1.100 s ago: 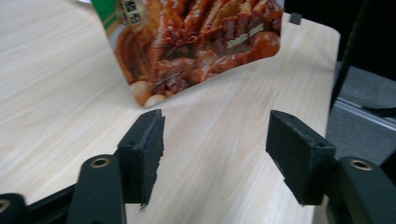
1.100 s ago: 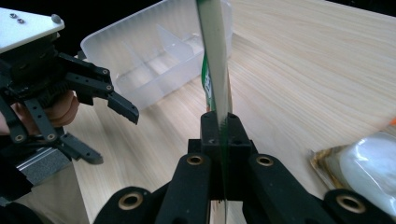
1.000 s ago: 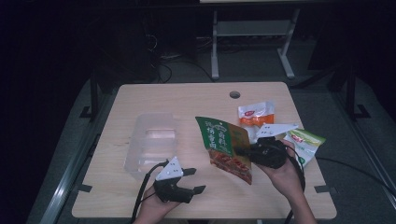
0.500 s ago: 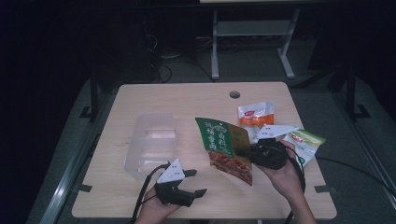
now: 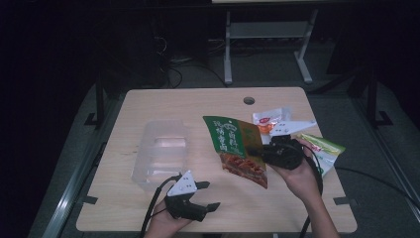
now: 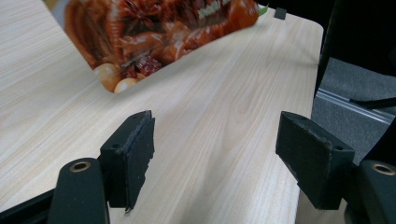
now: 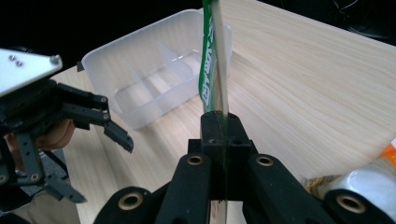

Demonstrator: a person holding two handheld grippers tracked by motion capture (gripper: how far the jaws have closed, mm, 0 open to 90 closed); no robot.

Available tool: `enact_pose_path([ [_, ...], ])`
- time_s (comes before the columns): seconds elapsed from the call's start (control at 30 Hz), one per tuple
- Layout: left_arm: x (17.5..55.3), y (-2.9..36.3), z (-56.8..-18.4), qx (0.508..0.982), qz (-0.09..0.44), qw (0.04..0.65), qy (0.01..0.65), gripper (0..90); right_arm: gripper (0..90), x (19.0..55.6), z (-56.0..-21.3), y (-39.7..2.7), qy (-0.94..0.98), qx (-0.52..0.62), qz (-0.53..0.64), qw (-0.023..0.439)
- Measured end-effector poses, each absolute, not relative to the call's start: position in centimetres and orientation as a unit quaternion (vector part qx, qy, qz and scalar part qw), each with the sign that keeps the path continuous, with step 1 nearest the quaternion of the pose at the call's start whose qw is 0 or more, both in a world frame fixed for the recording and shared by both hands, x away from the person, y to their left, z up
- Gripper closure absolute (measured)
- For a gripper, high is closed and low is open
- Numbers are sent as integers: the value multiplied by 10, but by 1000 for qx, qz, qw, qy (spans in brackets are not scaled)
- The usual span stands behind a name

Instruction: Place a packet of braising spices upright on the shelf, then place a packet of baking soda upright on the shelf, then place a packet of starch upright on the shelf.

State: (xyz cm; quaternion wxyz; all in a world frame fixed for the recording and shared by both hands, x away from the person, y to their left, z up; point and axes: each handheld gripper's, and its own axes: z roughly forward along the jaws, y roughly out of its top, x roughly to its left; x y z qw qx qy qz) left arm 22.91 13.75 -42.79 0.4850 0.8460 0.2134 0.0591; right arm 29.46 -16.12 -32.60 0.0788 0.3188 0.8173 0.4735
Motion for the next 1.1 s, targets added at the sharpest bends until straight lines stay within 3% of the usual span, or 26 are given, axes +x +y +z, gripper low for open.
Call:
enact_pose_path([
  [0.87,224,134,-426,851,60,485,194,264,900,331,-288,-121,820,305,479,68],
  [1.1,222,131,-426,852,51,483,195,266,900,344,-272,-93,823,286,486,67],
])
